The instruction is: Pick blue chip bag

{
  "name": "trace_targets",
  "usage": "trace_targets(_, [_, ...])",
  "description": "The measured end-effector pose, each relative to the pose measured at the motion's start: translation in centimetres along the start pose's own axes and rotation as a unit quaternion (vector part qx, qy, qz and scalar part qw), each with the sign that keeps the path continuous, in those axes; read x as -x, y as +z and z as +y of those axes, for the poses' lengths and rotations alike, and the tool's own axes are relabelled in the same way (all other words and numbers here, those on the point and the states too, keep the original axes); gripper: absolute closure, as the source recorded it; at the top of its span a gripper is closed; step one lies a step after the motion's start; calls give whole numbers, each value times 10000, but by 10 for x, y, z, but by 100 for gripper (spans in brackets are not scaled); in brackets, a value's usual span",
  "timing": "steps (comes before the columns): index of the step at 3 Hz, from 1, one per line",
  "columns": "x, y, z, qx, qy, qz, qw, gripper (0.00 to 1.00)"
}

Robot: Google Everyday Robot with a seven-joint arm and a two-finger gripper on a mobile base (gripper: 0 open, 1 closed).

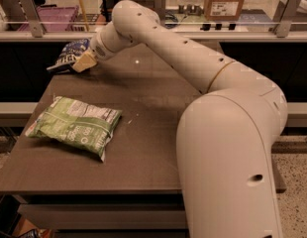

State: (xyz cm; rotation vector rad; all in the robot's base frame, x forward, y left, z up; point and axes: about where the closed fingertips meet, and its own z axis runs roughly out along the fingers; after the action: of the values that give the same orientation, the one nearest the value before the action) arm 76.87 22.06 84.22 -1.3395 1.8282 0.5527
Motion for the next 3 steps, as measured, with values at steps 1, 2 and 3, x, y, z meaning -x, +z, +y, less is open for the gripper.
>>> trace_targets(1, [0, 3, 2, 25, -2, 8, 10000, 64])
trace_targets(2, [-1, 6, 4, 47, -2, 18, 10000, 87])
trace_targets(3, [-2, 9, 5, 69, -1, 26, 10000, 100])
